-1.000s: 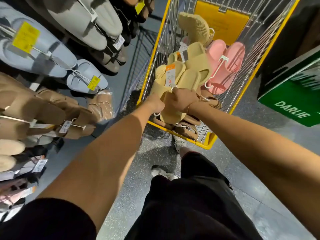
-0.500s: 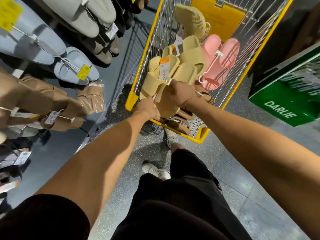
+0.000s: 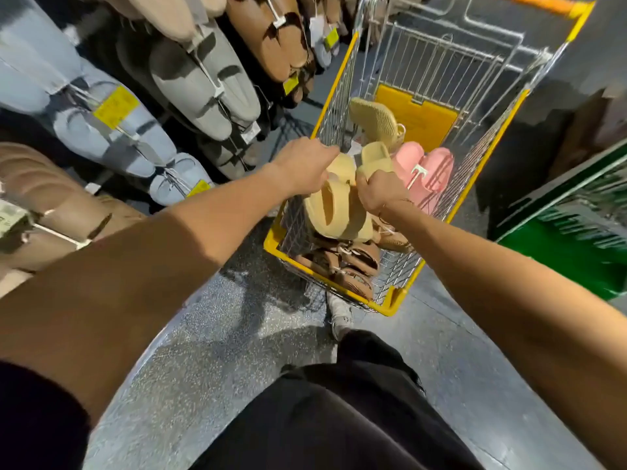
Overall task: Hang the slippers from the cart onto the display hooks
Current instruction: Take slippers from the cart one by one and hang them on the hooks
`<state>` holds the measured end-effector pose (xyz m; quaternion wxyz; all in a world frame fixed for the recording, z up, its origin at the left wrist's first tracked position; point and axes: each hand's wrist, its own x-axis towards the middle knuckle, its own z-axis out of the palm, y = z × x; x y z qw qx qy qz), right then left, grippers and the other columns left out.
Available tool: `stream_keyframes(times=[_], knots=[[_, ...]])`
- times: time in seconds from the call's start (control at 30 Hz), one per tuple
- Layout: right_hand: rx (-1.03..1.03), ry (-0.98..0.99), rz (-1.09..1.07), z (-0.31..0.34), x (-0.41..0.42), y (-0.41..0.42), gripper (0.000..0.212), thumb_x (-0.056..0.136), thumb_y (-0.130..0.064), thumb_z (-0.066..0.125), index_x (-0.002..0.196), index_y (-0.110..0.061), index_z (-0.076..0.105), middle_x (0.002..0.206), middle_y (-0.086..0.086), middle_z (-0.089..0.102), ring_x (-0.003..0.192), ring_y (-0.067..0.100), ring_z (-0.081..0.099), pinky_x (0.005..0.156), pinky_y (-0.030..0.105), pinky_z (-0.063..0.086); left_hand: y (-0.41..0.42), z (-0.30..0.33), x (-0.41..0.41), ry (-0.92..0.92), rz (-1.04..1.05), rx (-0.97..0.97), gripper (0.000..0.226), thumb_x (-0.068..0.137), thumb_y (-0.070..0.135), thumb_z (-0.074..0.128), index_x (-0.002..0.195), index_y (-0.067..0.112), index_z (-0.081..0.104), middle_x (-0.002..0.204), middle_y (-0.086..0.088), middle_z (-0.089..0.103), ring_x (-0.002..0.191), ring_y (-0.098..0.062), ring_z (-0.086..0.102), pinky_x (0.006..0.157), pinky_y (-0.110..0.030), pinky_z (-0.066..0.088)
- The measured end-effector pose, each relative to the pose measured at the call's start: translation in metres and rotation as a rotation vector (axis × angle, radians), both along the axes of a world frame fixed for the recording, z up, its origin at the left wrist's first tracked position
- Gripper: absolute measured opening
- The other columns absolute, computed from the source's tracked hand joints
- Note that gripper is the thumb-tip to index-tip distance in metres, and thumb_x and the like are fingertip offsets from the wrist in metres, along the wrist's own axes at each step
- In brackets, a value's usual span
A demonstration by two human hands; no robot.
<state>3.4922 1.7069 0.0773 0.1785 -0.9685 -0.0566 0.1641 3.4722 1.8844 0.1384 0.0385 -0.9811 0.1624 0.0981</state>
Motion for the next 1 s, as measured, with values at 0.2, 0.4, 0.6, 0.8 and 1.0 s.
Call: stream_keyframes(times=[0.2, 0.4, 0.6, 0.8, 1.0], knots=[[0.396, 0.162, 0.124, 0.042, 0.046, -0.015, 0.085, 0.066, -0.057, 0.077, 0.138, -0.021, 0.049, 0.135, 0.005, 0.059, 0.117, 0.025, 0.058, 0.099, 0.043, 0.050, 0.001, 0.105, 0.008, -0.152, -0.342, 0.003, 0.016, 0.094, 0.022, 0.054, 0.109, 0.015, 0.053, 0.076, -0.003, 0.054, 0.071, -0.029, 0.056, 0.059, -0.038, 0.043], [0.832, 0.418, 0.307, 0.136, 0.038, -0.001, 0.069, 0.079, -0.027, 0.083, 0.135, -0.003, 0.052, 0.132, 0.017, 0.062, 0.121, 0.032, 0.061, 0.094, 0.041, 0.055, 0.030, 0.215, -0.014, -0.214, -0.437, -0.075, 0.009, 0.090, 0.016, 0.061, 0.091, 0.021, 0.053, 0.077, 0.006, 0.051, 0.072, -0.016, 0.046, 0.068, -0.028, 0.030], [1.103, 0.316, 0.238, 0.193, 0.010, 0.055, 0.059, 0.076, -0.019, 0.085, 0.126, -0.005, 0.058, 0.122, 0.018, 0.068, 0.112, 0.029, 0.067, 0.094, 0.038, 0.055, 0.058, 0.288, -0.044, -0.396, -0.345, -0.128, 0.006, 0.084, 0.012, 0.059, 0.089, 0.014, 0.062, 0.078, 0.003, 0.058, 0.072, -0.015, 0.050, 0.069, -0.028, 0.034], [1.274, 0.133, 0.139, 0.243, -0.037, 0.122, 0.043, 0.066, -0.018, 0.091, 0.103, -0.010, 0.070, 0.093, 0.006, 0.076, 0.079, 0.017, 0.072, 0.070, 0.031, 0.059, 0.096, 0.325, -0.089, -0.570, -0.177, -0.114, 0.012, 0.079, 0.017, 0.055, 0.085, 0.011, 0.063, 0.078, -0.003, 0.063, 0.073, -0.022, 0.057, 0.066, -0.033, 0.041], [1.351, 0.042, 0.178, 0.286, -0.070, 0.176, 0.036, 0.063, -0.022, 0.094, 0.090, -0.018, 0.072, 0.094, 0.005, 0.077, 0.095, 0.028, 0.073, 0.081, 0.047, 0.061, 0.141, 0.343, -0.142, -0.816, 0.075, -0.159, 0.019, 0.083, 0.017, 0.055, 0.098, 0.017, 0.067, 0.095, 0.001, 0.067, 0.090, -0.024, 0.064, 0.084, -0.041, 0.049]])
